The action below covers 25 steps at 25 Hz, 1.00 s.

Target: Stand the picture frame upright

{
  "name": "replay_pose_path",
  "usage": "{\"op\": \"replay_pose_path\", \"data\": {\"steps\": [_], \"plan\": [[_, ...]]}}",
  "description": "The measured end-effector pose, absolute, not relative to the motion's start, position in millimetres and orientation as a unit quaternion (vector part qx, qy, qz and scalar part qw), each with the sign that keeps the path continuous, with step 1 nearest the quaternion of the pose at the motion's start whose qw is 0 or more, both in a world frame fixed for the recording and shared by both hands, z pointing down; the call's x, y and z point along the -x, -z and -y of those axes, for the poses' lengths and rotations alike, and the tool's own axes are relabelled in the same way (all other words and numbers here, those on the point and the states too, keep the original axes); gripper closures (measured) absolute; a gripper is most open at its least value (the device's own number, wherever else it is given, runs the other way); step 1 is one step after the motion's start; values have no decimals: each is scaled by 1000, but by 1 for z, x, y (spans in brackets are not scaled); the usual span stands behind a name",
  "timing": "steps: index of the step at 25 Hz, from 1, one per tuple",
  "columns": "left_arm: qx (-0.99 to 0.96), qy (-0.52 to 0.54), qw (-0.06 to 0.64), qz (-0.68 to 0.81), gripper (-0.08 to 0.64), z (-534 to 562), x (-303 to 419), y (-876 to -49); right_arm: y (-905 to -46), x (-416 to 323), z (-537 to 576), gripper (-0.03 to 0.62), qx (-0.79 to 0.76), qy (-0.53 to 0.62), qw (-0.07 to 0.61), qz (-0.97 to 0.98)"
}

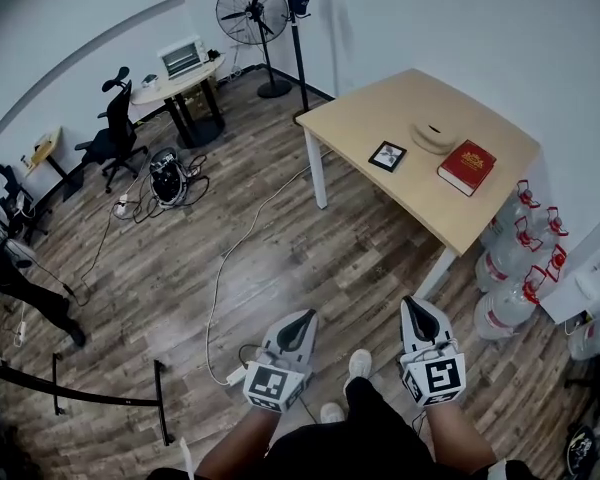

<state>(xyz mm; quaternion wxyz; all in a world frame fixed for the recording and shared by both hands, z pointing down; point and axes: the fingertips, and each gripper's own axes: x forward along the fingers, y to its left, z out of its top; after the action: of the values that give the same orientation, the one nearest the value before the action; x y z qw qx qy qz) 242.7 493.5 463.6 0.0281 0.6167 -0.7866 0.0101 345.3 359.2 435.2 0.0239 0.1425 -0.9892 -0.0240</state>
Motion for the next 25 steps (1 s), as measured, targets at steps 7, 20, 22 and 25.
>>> {"op": "replay_pose_path", "data": {"steps": [7,20,22,25], "plan": [[-585,-19,18,811,560,-452,-182,-463,-431,-292,-315,581,-133,21,23,991],[-569,-34,4,822,560,-344,-81,-444,-417,-204,-188,583,-135,23,1,991],[-567,-39,3,823,560,-332,-70,-443,-417,-194,-173,583,-132,21,2,991],[-559,-44,-1,828,560,-319,-53,-440,-417,-182,-156,583,-126,22,1,992]]}}
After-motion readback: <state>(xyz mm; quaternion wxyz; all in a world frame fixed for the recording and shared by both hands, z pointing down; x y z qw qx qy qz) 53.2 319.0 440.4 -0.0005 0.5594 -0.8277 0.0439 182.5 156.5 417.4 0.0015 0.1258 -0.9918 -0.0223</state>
